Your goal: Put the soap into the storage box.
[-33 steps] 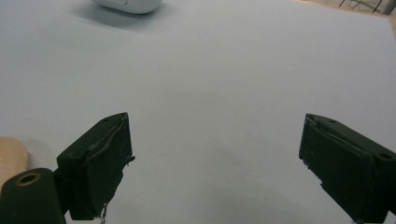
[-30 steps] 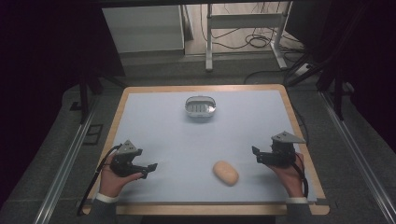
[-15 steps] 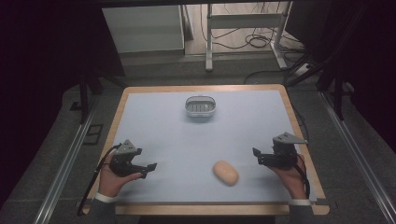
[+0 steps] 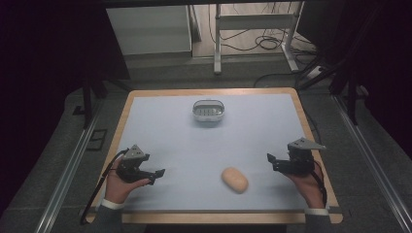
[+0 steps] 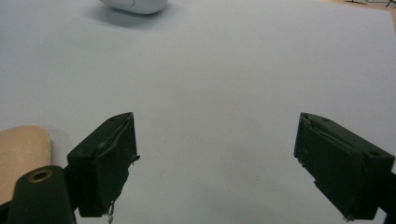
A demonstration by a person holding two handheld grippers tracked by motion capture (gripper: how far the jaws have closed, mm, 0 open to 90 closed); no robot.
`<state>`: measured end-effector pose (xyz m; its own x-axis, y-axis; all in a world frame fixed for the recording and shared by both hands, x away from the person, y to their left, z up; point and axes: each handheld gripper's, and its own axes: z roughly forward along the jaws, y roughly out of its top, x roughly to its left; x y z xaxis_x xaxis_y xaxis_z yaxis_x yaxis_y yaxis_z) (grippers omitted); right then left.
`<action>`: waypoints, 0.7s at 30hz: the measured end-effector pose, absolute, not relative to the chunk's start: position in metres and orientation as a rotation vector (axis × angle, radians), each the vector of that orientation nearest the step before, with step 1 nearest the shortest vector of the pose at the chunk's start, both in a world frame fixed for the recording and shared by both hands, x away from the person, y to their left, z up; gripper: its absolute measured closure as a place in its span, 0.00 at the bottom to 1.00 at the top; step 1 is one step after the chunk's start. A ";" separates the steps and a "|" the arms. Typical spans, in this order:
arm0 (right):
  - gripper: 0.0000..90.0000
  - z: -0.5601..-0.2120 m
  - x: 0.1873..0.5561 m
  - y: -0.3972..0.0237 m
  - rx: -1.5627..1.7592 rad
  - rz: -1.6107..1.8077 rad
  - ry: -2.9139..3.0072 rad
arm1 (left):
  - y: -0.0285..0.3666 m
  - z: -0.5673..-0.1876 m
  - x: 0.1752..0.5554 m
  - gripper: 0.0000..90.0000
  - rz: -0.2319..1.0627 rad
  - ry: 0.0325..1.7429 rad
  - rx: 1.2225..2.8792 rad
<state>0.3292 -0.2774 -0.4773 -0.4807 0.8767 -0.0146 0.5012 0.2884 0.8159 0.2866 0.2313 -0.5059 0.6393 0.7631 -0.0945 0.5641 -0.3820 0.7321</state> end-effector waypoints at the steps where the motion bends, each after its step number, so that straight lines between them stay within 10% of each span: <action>1: 0.15 -0.476 0.330 -0.276 1.226 1.079 2.100 | 0.229 -0.507 0.287 0.13 0.332 1.030 2.107; 21: 0.17 -0.452 0.329 -0.255 1.160 1.032 2.219 | 0.227 -0.508 0.287 0.13 0.329 1.024 2.113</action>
<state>0.3288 -0.2546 -0.4521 -0.5578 0.8294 -0.0323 0.5098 0.3730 0.7752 0.2868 0.2275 -0.5077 0.6467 0.7576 -0.0880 0.5643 -0.3976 0.7235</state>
